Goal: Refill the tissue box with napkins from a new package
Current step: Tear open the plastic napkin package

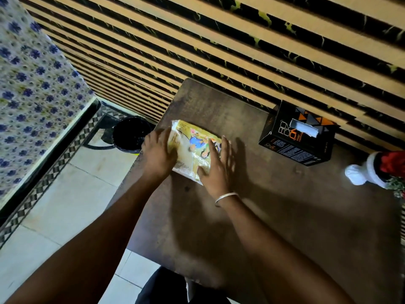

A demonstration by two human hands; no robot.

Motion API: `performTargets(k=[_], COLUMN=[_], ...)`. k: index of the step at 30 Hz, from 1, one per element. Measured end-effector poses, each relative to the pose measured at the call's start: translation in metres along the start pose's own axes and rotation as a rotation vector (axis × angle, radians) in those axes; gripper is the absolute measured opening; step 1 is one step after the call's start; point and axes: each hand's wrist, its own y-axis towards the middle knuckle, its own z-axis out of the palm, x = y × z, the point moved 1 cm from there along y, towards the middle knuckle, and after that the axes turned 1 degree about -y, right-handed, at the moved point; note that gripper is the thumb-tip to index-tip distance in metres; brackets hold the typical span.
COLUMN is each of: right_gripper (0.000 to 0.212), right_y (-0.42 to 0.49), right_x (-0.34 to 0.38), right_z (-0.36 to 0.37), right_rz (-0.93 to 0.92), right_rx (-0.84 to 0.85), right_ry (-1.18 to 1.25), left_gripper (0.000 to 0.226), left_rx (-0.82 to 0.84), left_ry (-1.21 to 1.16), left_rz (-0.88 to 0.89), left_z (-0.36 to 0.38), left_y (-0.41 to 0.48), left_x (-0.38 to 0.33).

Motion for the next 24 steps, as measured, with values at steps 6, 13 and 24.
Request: performTargets(k=[6,13,24], right_gripper=[0.059,0.046,0.044], right_y=[0.032,0.046,0.048], right_x=[0.007,0.016,0.012], right_z=[0.003,-0.002,-0.001], right_rz=[-0.271,-0.072,-0.089], right_rx=[0.366,0.519,0.474], right_ry=[-0.111,0.035,0.11], left_gripper=[0.064,0.026,0.017], left_rx=[0.33,0.329,0.302], left_ry=[0.284,0.263,0.11], left_rz=[0.207,0.159,0.385], left_z=[0.014,0.002,-0.045], left_y=[0.0,0.016,-0.054], left_x=[-0.016,-0.022,0.025])
